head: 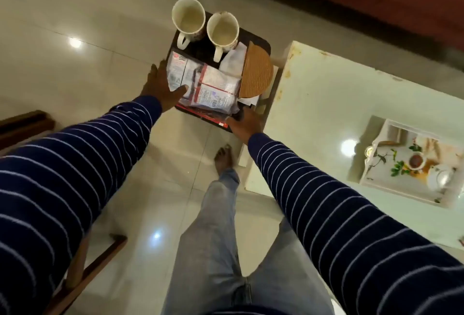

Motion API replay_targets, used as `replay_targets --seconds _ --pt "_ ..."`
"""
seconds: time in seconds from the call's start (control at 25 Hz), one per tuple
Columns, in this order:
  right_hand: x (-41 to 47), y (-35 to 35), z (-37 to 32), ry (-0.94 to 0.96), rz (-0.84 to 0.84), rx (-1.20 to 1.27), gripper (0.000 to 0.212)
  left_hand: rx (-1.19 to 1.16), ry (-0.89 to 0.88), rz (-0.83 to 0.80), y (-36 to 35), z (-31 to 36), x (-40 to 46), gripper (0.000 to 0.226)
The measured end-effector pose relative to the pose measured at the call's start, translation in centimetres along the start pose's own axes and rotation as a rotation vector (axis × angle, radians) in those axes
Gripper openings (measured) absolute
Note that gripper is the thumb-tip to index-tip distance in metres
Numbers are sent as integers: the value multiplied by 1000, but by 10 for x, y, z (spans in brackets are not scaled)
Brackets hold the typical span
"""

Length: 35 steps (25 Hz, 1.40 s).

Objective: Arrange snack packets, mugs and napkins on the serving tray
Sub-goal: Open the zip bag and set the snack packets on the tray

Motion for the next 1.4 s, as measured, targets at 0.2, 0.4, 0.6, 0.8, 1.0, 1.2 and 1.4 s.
replay_targets --seconds 0.2,0.4,0.6,0.8,1.0,1.2,1.4 --pt "24 -25 6 -94 -73 135 49 -209 159 42 -12 -17 29 104" --pt "41 -28 12 -95 -47 124 46 -293 155 71 -21 -34 35 87" --pt "42 -37 19 -179 -122 155 51 -489 187 53 -34 -47 14 64" --pt "10 -44 24 -272 -317 265 57 -748 305 86 -45 -67 -38 45" --pt "-34 -25 24 -218 -401 381 66 -841 277 123 -37 -37 -90 28" --pt "-93 40 40 -166 -628 449 48 -861 85 71 -23 55 -141 32" --pt "-150 157 85 -73 -576 468 51 -990 -97 -98 -34 191 -200 34"
Point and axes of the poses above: each hand's wrist, its own x-axis towards the middle knuckle, its own y-axis out of the back of the hand, z = x × y, the point moved 8 cm from there along x, towards the middle knuckle, and after that the axes turned 11 degrees about -y, right-handed, at the moved point
